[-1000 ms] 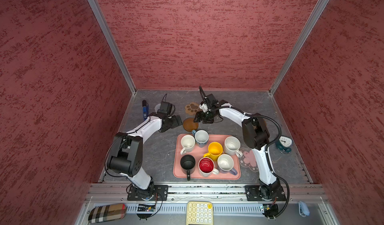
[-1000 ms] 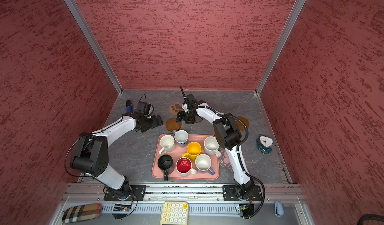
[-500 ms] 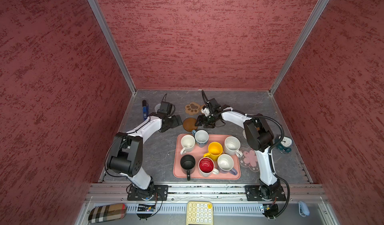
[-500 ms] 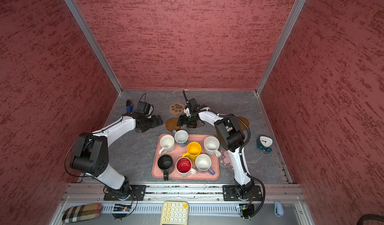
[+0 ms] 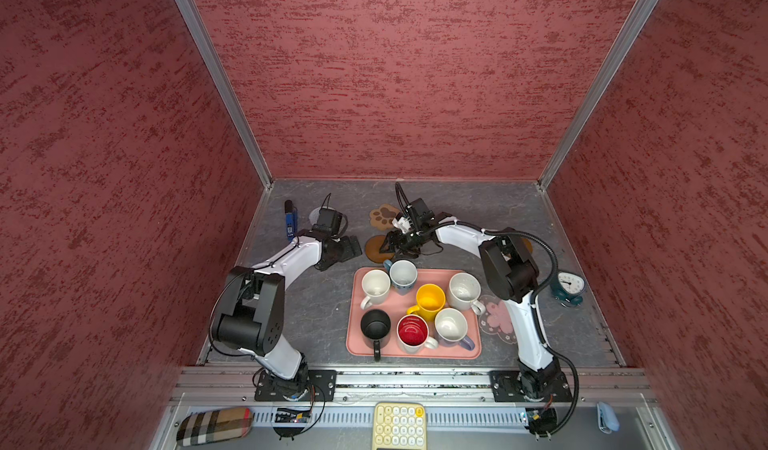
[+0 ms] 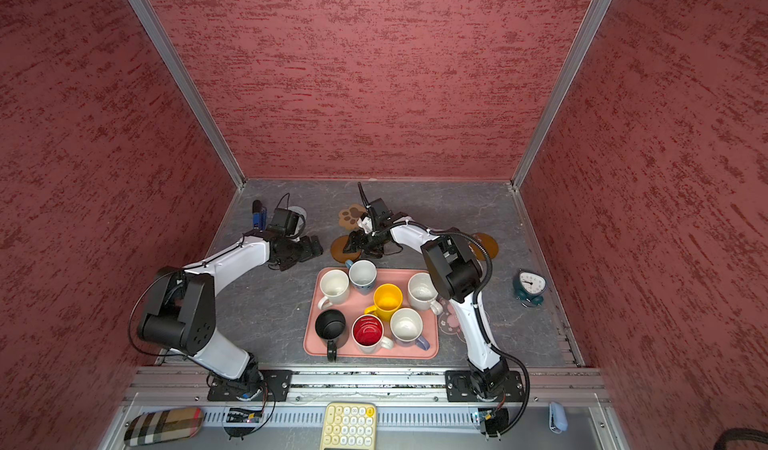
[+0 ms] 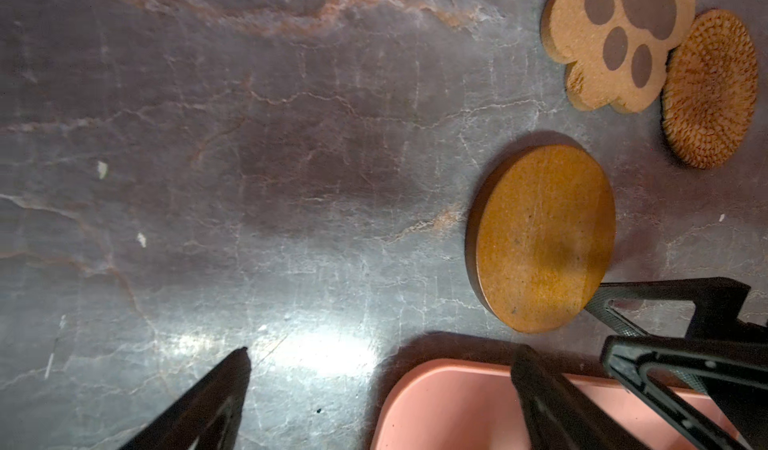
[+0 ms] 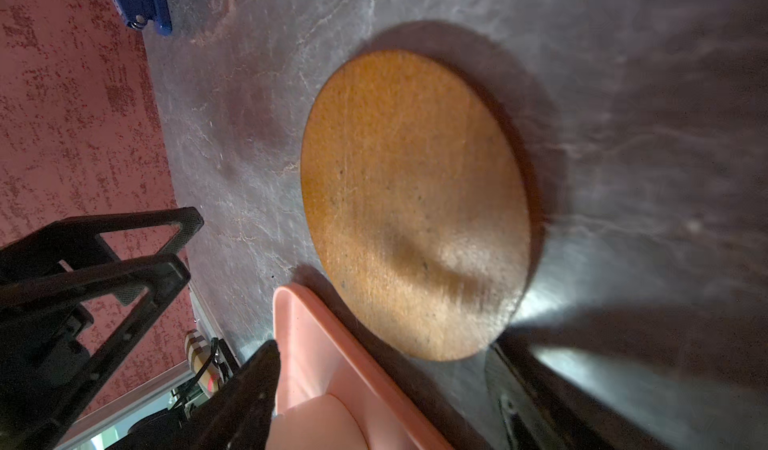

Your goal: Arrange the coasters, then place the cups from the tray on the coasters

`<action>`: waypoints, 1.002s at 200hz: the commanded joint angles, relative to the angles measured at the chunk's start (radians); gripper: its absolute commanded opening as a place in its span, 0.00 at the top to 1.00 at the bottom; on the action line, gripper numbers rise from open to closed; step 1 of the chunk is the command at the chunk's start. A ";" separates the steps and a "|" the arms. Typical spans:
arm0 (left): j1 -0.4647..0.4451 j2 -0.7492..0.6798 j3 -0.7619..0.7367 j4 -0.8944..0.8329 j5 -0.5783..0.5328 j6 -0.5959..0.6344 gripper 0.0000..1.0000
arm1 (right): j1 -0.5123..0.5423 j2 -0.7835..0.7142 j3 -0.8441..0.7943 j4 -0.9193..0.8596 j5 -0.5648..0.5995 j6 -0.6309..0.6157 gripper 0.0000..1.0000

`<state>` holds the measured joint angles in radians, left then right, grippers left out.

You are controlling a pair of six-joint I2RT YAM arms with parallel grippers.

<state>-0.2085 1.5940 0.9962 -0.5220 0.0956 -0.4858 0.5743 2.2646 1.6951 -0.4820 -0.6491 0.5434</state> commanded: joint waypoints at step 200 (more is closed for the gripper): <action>0.081 -0.014 -0.077 0.062 0.051 -0.024 0.12 | 0.075 0.341 0.607 -0.044 -0.067 0.078 0.22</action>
<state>-0.1379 1.5726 0.9218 -0.4767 0.1242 -0.4988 0.6491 2.6125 2.2608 -0.5137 -0.7040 0.6247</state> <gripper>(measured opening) 0.890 0.784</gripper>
